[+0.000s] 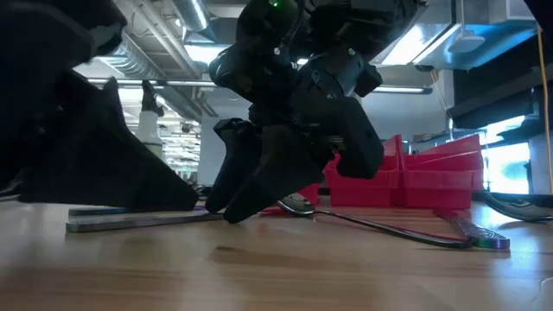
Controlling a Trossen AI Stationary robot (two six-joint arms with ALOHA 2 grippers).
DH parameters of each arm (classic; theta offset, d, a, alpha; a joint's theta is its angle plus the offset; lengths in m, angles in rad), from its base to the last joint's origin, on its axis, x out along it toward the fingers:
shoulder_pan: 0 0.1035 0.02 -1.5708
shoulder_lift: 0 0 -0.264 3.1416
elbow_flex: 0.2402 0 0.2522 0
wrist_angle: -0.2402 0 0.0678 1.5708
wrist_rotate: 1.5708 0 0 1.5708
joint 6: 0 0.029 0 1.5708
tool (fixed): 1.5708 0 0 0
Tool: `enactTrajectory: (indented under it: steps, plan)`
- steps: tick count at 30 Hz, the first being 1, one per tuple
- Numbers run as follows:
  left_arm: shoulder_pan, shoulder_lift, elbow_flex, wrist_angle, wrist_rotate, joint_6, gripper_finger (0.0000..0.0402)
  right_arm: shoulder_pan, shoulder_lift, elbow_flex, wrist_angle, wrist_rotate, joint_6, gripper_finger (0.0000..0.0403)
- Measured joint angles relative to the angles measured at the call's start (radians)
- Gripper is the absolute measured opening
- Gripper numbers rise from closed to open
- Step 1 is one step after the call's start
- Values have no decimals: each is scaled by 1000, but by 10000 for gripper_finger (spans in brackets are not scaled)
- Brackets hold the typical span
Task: Sort silverware
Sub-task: Put the blue knife into the right red silverware bin
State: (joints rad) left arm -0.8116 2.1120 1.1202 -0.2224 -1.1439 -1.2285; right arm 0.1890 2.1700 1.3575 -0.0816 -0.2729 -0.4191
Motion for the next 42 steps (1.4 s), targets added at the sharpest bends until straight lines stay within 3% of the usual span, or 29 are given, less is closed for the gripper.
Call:
enactTrajectory:
  steps: [6, 16, 24, 29, 42]
  plan:
    - [2, 0, 0, -111, 13, -54, 233, 0, 0, 0, -10, -1, 2, 159]
    - [12, 6, 0, -133, 52, -81, 233, -1, 0, 0, -16, -2, 3, 159]
    - [11, 7, -45, -136, -38, -147, 233, -1, 0, 0, -11, -1, 3, 159]
    - [0, 7, -92, -92, -52, -208, 233, -1, 0, -1, -4, -1, 3, 159]
    - [-9, 4, -194, 142, -46, -67, 233, -8, 1, -2, 1, -2, 2, 159]
